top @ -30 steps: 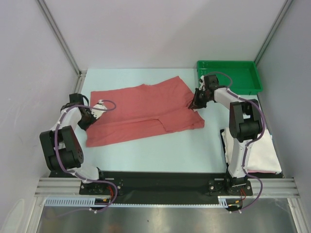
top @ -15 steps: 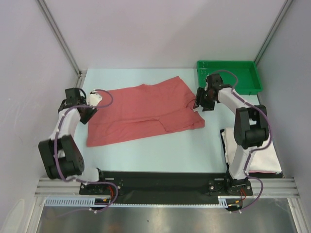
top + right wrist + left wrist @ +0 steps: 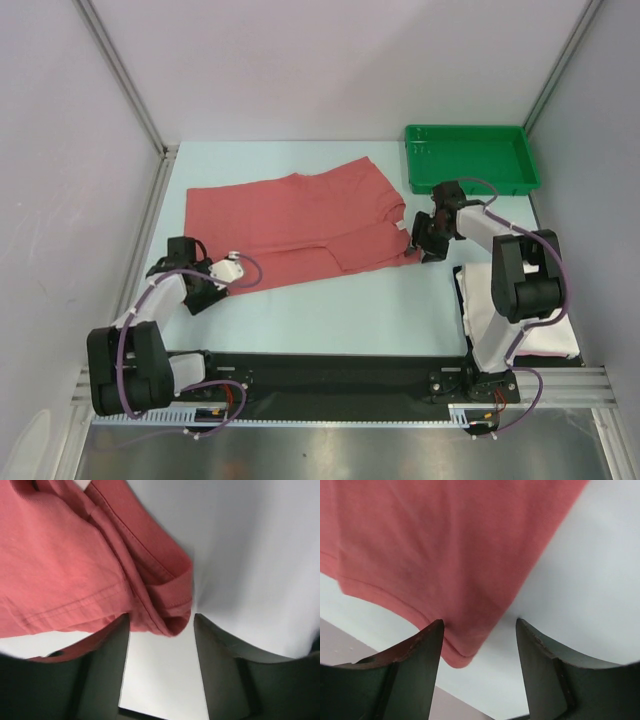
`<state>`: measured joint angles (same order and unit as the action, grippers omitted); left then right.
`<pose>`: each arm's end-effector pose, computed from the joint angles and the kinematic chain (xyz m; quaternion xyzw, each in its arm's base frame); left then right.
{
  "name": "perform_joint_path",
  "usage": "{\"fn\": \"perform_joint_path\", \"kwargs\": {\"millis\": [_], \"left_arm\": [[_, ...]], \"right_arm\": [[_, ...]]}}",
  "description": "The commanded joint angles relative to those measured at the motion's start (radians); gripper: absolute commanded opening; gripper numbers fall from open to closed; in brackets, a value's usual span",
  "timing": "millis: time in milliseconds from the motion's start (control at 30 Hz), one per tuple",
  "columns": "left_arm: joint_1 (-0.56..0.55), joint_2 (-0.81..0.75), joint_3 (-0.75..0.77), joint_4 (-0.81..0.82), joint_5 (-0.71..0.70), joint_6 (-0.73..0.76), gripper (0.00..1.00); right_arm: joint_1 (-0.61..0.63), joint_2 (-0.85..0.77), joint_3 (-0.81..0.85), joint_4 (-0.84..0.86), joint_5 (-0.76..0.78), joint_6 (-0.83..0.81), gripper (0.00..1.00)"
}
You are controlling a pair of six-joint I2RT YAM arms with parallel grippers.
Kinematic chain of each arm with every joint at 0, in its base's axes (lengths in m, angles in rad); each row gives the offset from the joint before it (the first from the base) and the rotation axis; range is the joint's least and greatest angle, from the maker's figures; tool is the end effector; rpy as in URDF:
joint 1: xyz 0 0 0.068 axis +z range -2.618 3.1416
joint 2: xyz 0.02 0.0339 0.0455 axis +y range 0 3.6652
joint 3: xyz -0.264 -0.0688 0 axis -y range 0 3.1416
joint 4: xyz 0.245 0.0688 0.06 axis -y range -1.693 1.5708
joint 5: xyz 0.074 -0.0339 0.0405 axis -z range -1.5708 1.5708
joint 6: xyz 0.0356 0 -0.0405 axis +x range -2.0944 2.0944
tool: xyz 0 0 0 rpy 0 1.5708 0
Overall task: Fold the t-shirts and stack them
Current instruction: Fold the tshirt
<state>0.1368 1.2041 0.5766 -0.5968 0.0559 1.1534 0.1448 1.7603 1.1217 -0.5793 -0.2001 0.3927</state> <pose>0.1945 0.0248 0.1616 0.4834 0.8578 0.0816 0.1542 0.3353 0.0560 0.1727 0.1037 0.9742 0.1412 0.1423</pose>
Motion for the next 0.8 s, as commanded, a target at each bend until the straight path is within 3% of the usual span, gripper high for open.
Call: {"fn": "perform_joint_path", "kwargs": {"millis": [0,100,167,267,300,533,767], "left_arm": [[0.001,0.011,-0.049,0.122,0.009,0.060,0.65],[0.001,0.043,-0.112,0.227,-0.042,0.066,0.62],[0.001,0.058,-0.132,0.282,-0.053,0.052,0.53],[0.001,0.068,-0.129,0.298,-0.042,0.034,0.21],[0.001,0.066,-0.123,0.295,-0.041,0.025,0.01],[0.009,0.005,-0.011,0.071,0.021,0.005,0.00],[0.009,-0.017,0.072,-0.358,0.122,0.137,0.00]], "right_arm": [[-0.016,0.022,-0.025,0.088,-0.041,0.032,0.54],[-0.034,0.028,-0.052,0.108,-0.079,0.055,0.32],[-0.036,0.010,-0.077,0.108,-0.082,0.055,0.17],[-0.036,-0.025,-0.086,0.075,-0.078,0.052,0.00],[-0.036,-0.036,-0.089,0.037,-0.078,0.052,0.00],[-0.030,-0.231,-0.204,-0.175,-0.029,0.100,0.00],[0.047,-0.452,-0.303,-0.387,0.037,0.245,0.00]]}}
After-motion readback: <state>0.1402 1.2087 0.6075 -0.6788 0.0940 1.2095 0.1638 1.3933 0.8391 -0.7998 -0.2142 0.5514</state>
